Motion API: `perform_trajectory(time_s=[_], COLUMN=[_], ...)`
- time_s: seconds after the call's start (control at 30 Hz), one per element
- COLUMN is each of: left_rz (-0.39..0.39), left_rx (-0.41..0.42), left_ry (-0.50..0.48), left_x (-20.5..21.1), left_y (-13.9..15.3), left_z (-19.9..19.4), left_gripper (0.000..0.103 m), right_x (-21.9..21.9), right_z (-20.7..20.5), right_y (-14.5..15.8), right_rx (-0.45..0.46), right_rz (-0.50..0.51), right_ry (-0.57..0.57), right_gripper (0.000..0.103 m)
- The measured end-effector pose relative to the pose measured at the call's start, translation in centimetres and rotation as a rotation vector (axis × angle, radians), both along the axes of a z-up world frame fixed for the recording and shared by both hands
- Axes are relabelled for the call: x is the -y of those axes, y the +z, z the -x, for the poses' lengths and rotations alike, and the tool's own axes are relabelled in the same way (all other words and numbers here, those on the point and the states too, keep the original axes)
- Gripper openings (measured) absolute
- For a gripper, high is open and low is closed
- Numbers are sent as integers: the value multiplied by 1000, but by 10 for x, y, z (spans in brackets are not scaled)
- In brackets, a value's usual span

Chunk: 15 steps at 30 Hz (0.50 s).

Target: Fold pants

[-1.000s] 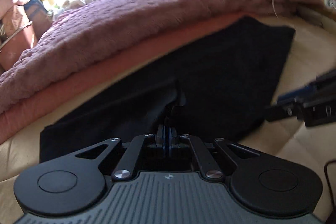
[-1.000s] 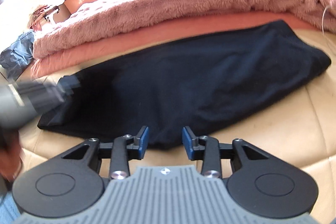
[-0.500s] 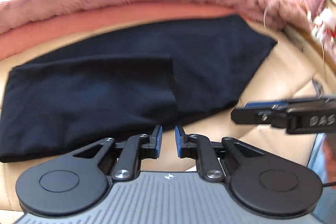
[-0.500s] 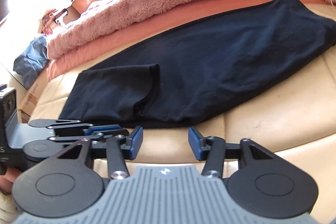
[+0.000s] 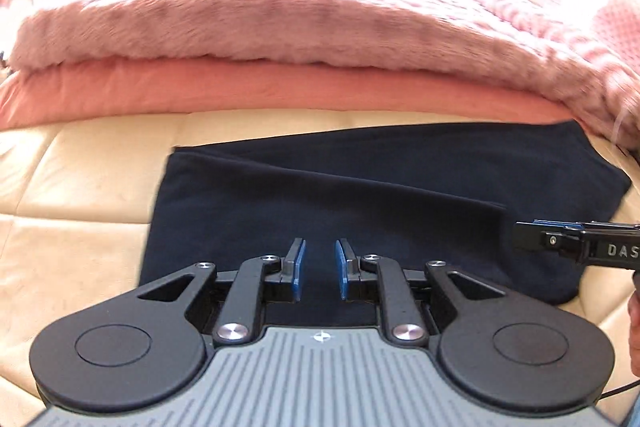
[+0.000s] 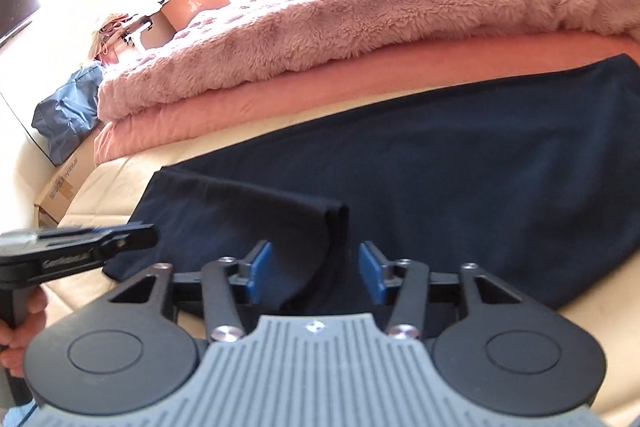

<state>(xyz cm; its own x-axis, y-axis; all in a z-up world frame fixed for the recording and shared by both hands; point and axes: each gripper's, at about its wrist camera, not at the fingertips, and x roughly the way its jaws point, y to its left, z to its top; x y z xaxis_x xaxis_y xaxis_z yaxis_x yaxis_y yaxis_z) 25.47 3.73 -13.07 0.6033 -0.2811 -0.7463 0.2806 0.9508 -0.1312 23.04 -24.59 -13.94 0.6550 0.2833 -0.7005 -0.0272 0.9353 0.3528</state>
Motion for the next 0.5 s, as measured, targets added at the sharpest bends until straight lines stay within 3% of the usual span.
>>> perform_trajectory(time_s=[0.27,0.4,0.5], left_rz=[17,23,30], left_rx=[-3,4,27], left_ry=[92,150,186], left_x=[-16,-31,-45], left_y=[-4,-1,8], left_z=[-14,-13,-8], left_gripper=[20,20,20], right_x=[2,-7,-12], right_z=[-32,-33,-30], right_y=[-28,-25,-4], right_rx=[-8,-12,39], right_rz=[-65,-73,-73], right_ry=[3,15,20], right_gripper=[39,0,0])
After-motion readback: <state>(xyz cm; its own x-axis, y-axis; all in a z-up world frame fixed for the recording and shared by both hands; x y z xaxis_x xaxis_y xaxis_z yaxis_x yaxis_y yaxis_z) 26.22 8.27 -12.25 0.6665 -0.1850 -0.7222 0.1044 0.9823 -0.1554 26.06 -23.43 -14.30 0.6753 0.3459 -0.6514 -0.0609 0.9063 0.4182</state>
